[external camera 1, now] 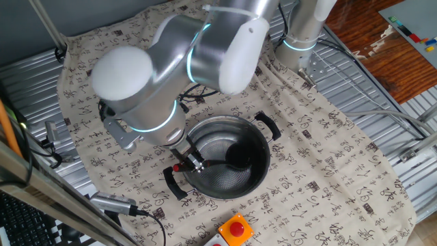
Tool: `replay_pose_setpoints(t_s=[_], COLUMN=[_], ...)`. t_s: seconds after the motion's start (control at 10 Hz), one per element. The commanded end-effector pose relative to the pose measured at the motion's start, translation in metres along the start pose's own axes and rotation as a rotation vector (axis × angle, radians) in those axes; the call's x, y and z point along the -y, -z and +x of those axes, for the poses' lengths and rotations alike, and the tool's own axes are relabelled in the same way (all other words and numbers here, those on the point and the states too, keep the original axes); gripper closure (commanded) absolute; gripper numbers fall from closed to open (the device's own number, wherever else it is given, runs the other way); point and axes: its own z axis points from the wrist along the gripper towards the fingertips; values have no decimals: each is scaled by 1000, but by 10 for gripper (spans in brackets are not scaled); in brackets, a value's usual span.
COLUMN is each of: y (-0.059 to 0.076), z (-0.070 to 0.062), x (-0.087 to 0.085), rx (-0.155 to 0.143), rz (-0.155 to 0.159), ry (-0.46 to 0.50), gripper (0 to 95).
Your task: Scoop water with a large spoon from one bowl to another
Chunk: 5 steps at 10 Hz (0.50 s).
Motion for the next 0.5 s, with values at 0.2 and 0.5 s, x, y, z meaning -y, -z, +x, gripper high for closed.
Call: replay_pose_setpoints(t_s=[0.2, 0.5], y=[0, 0], z=[0, 0], x=[0, 0], rx=[46, 77], rz=[18, 21], ry=[-22, -33], gripper=[950, 950])
